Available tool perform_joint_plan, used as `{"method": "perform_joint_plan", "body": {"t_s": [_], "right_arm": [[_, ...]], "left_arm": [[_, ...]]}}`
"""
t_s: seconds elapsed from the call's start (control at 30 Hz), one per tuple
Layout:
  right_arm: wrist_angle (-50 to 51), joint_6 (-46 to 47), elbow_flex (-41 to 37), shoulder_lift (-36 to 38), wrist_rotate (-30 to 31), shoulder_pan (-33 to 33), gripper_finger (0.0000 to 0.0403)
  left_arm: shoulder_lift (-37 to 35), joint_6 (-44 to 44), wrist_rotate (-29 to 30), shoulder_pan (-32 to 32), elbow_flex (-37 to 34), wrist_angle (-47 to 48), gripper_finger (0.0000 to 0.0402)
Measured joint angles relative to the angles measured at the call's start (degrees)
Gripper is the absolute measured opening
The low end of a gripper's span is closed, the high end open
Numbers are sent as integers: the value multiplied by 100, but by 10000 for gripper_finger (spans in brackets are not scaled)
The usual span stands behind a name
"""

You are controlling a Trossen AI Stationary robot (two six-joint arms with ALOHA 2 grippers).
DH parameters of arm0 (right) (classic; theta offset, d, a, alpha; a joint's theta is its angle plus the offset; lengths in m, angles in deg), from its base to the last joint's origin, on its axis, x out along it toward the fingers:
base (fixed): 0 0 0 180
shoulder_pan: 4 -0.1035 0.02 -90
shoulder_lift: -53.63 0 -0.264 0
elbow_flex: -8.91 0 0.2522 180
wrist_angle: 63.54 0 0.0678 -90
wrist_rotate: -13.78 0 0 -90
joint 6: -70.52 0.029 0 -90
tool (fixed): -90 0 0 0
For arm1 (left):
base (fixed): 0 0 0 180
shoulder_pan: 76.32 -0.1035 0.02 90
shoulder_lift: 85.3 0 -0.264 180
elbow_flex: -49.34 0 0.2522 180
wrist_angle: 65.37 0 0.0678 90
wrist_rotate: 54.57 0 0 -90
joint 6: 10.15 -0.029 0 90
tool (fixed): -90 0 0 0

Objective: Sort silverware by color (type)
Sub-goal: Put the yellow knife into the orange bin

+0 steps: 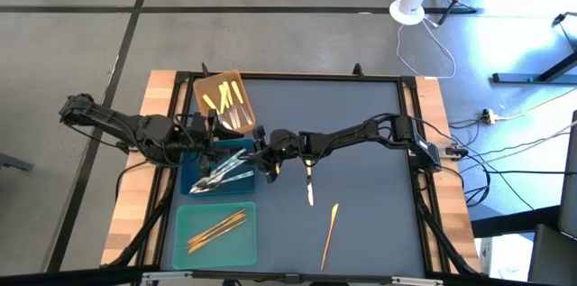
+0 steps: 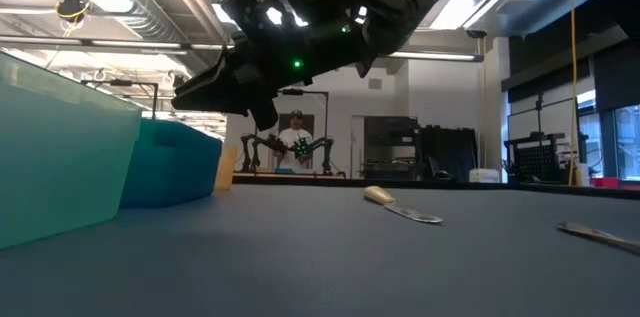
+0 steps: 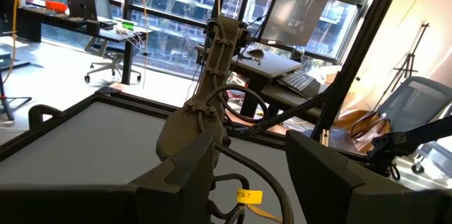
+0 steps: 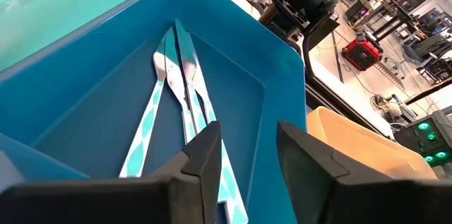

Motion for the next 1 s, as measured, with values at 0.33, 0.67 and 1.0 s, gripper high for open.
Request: {"method": "perform_joint_plan", "body": {"t_s": [0.33, 0.67, 1.0], "right_arm": [[0, 6, 0, 0, 20, -9, 127], [1316, 38, -2, 707, 667, -223, 127], [4700, 469, -2, 1967, 957, -326, 127]], "left_arm": [[25, 0, 2, 0, 2, 3, 170], [138, 0, 0, 1, 9, 24, 170], [245, 85, 68, 0, 7, -7, 170]]}}
